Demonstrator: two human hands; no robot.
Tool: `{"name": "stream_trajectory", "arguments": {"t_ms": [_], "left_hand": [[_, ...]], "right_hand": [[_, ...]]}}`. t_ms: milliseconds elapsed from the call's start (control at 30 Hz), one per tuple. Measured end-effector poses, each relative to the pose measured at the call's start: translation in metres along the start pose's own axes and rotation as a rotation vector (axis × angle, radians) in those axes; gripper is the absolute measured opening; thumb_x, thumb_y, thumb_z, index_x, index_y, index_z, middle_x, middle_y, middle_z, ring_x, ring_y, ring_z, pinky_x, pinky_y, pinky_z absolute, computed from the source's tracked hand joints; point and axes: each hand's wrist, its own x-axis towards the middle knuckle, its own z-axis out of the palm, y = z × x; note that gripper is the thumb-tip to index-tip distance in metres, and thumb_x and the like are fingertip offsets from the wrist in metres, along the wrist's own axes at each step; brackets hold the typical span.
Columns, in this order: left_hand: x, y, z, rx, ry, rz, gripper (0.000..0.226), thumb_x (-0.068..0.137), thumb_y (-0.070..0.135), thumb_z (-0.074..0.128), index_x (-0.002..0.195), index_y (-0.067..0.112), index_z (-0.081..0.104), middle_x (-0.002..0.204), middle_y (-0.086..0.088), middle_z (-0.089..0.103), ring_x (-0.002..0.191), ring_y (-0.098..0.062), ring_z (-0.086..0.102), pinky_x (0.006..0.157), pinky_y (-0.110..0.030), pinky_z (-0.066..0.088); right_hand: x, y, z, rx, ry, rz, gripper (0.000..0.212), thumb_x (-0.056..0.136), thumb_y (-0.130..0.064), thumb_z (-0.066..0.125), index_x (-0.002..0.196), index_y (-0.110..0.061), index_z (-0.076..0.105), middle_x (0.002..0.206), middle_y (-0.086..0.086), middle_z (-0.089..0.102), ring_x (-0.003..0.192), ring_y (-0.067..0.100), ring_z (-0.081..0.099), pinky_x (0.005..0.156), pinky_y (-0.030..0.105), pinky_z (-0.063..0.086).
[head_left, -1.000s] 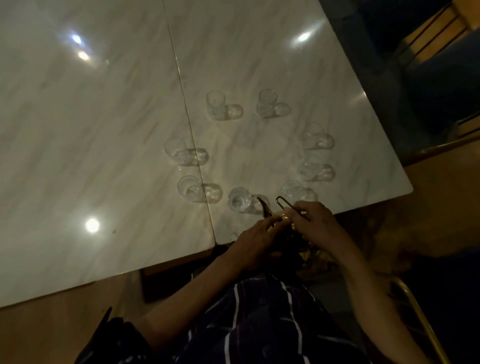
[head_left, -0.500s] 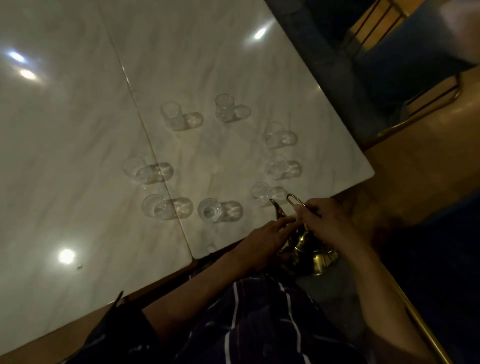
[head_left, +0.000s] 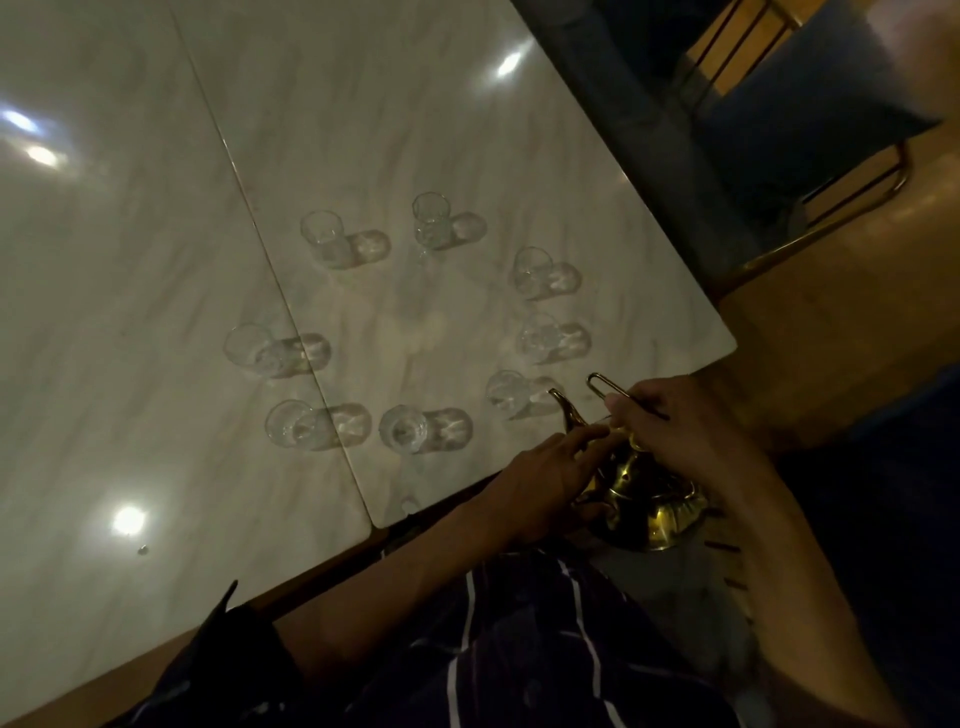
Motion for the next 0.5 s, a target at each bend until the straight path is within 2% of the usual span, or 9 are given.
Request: {"name": "stream_trajectory", "arguments": {"t_ms": [100,367,500], "left_hand": [[-0.001,0.003,-0.001,-0.007,0.017,0.004,0.087,0.093,0.04,0.069,0.16,0.025,0.015,0.162,-0.01,0.03,0.129,-0.031,0.053,0.088,-0.046,0.058],[-0.003,0.007,-0.004,-0.018,0.035,0.001,0.085,0.093,0.042,0.068,0.16,0.025,0.018,0.161,-0.01,0.031,0.128,-0.03,0.054,0.087,-0.047,0.059],[-0.003,0.007,-0.005,-0.022,0.038,-0.001,0.085,0.093,0.042,0.069,0.16,0.025,0.018,0.161,-0.01,0.031,0.127,-0.03,0.054,0.087,-0.047,0.058]], "right_hand": [[-0.001,-0.003,-0.003,0.015,0.006,-0.014,0.029,0.091,-0.042,0.057,0.078,-0.022,0.074,0.071,0.0,0.074,0.072,0.013,0.071,0.072,0.041,0.059],[-0.007,-0.014,-0.007,0.027,-0.004,-0.028,0.03,0.093,-0.037,0.058,0.082,-0.014,0.074,0.072,0.001,0.072,0.072,0.013,0.069,0.062,0.028,0.05],[-0.006,-0.014,-0.006,0.038,-0.006,-0.013,0.028,0.092,-0.039,0.058,0.081,-0.018,0.074,0.074,0.0,0.074,0.075,0.013,0.07,0.069,0.033,0.054]]}}
